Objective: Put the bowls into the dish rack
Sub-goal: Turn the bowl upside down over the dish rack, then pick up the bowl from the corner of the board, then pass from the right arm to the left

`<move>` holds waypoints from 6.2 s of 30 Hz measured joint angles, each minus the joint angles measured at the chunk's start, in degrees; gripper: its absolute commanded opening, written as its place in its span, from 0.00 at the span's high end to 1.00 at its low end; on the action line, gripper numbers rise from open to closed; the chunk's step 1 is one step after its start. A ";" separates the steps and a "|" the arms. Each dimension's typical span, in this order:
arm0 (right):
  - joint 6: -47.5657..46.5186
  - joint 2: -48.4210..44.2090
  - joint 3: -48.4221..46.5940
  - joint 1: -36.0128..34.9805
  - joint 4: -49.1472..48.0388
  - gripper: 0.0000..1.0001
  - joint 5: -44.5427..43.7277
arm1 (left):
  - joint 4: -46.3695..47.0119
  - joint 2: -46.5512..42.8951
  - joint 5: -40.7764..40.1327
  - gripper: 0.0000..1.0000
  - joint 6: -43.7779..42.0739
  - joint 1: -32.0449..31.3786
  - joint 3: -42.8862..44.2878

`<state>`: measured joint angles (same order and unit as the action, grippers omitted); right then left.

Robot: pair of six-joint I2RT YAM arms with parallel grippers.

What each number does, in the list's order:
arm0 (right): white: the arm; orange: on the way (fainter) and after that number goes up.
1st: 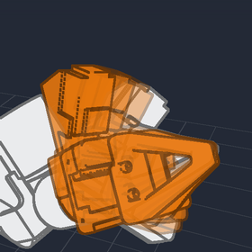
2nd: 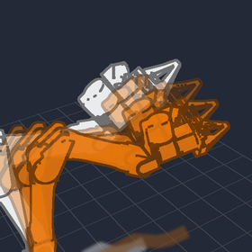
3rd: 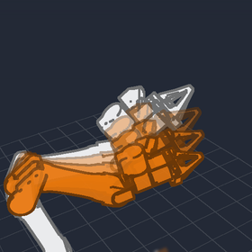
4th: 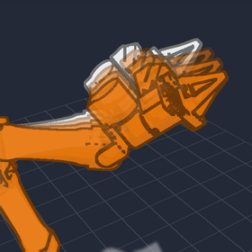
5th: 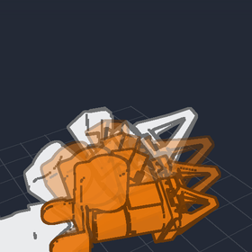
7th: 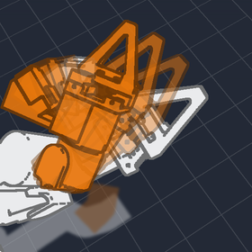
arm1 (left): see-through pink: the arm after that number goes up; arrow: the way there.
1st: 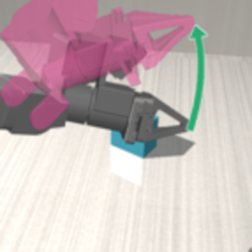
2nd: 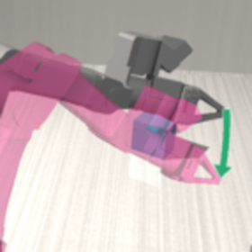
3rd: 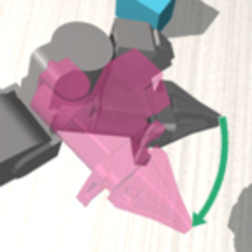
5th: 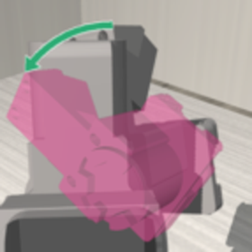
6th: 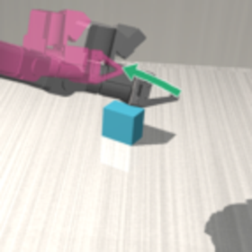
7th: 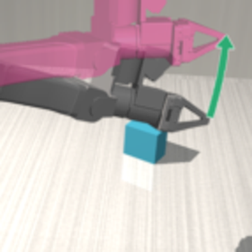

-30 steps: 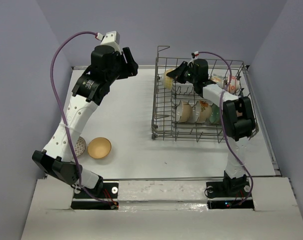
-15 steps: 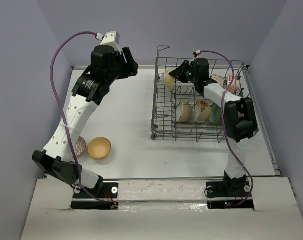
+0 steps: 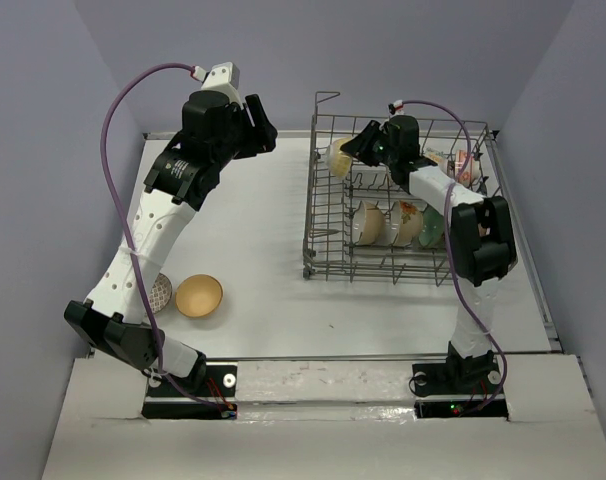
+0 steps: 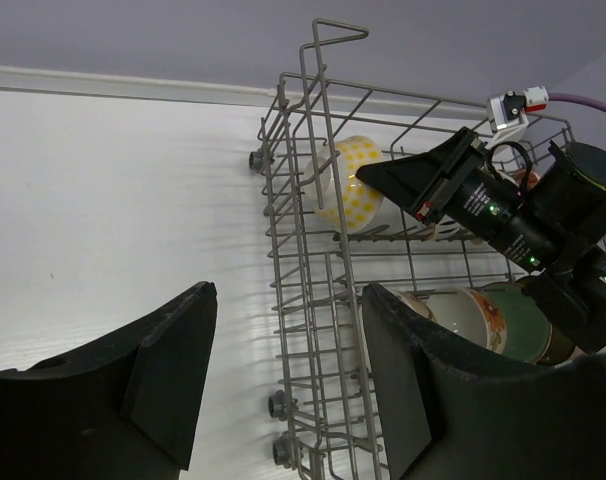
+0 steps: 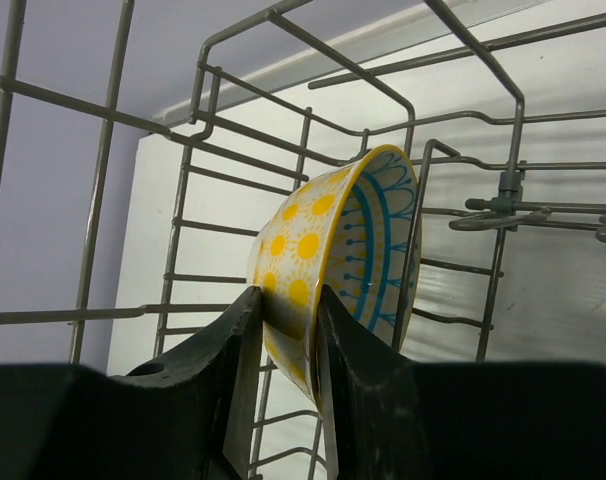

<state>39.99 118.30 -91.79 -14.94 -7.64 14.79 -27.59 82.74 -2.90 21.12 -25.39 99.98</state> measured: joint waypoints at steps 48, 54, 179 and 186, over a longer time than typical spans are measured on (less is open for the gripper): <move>-18.23 -10.38 -13.20 -0.66 25.22 0.54 -4.83 | 2.95 -8.79 -4.96 0.30 5.60 5.46 -20.02; -22.62 -15.63 -15.32 -13.11 26.25 0.53 -5.35 | 5.16 -17.66 -6.34 0.28 8.15 13.22 -27.21; -34.71 -2.01 -32.30 -31.28 43.65 0.99 -17.73 | 6.84 -14.62 1.33 0.38 0.50 11.41 -25.75; -36.96 -2.29 -31.21 -31.28 45.70 0.99 -16.22 | 6.32 -11.39 0.42 0.38 -1.53 8.87 -23.89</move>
<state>3.03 116.01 -123.00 -46.22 38.06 -1.43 -21.28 71.35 -2.48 19.59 -16.51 76.09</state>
